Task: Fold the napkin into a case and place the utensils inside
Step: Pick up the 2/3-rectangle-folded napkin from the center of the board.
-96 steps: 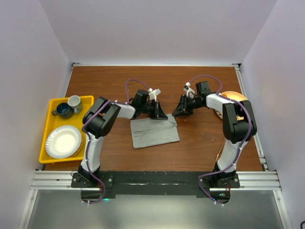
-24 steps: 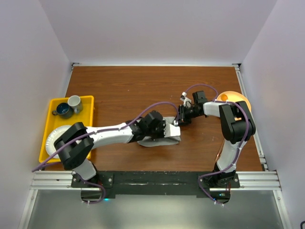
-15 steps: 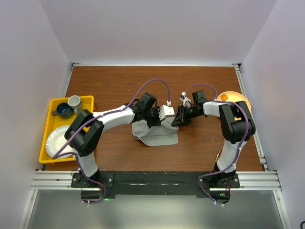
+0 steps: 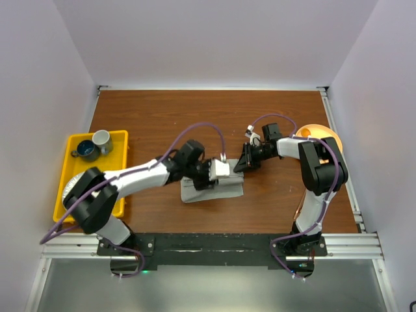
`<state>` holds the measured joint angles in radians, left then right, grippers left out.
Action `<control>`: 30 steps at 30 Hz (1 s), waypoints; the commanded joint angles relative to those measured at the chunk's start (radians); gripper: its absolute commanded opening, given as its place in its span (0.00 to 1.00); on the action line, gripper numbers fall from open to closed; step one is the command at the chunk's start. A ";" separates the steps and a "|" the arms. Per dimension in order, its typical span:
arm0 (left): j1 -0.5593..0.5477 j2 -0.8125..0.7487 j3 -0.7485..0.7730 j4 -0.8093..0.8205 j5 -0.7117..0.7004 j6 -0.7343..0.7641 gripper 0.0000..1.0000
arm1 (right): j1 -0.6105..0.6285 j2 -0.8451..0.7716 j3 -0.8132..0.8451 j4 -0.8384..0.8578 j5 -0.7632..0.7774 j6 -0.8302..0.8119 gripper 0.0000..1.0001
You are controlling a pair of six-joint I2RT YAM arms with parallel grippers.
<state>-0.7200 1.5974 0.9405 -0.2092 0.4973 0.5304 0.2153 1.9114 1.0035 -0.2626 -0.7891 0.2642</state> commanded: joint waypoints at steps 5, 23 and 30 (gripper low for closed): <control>-0.219 -0.171 -0.239 0.063 -0.284 0.152 0.64 | 0.001 0.072 -0.042 -0.073 0.217 -0.068 0.17; -0.308 0.032 -0.266 0.195 -0.488 0.174 0.14 | 0.002 0.078 -0.045 -0.073 0.222 -0.074 0.17; -0.193 -0.039 -0.160 -0.006 -0.209 0.137 0.00 | 0.002 0.077 -0.039 -0.078 0.220 -0.085 0.17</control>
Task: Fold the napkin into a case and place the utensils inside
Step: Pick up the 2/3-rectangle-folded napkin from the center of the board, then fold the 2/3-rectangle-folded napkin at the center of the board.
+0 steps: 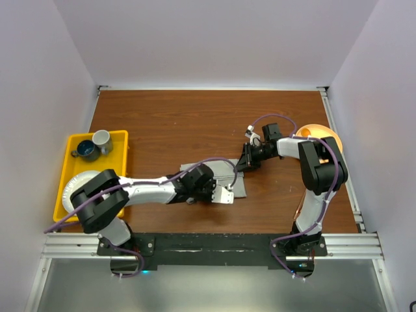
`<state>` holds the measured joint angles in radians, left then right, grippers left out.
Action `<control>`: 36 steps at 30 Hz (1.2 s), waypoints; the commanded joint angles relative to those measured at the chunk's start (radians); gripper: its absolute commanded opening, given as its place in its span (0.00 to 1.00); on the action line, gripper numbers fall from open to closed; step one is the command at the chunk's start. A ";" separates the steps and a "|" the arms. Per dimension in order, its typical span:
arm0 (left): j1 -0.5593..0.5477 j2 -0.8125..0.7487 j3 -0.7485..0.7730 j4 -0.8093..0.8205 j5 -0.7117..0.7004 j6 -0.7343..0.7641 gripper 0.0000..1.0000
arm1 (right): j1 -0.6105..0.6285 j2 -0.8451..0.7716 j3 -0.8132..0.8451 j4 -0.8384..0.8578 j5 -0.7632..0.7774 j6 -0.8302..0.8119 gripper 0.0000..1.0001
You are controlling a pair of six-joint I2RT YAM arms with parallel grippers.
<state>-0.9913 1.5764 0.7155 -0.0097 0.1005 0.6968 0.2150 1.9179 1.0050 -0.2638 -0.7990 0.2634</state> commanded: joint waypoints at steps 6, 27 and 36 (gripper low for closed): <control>0.262 0.092 0.289 -0.422 0.510 -0.049 0.00 | 0.003 0.081 -0.029 -0.080 0.230 -0.089 0.17; 0.591 0.692 0.822 -0.835 0.941 -0.131 0.00 | 0.001 0.063 0.003 -0.101 0.219 -0.079 0.20; 0.632 0.803 0.868 -0.905 0.926 -0.128 0.00 | 0.001 -0.040 0.063 -0.182 0.144 -0.062 0.32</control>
<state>-0.3756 2.3116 1.5776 -0.8570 1.1248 0.5423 0.2214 1.9186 1.0508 -0.3347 -0.7959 0.2535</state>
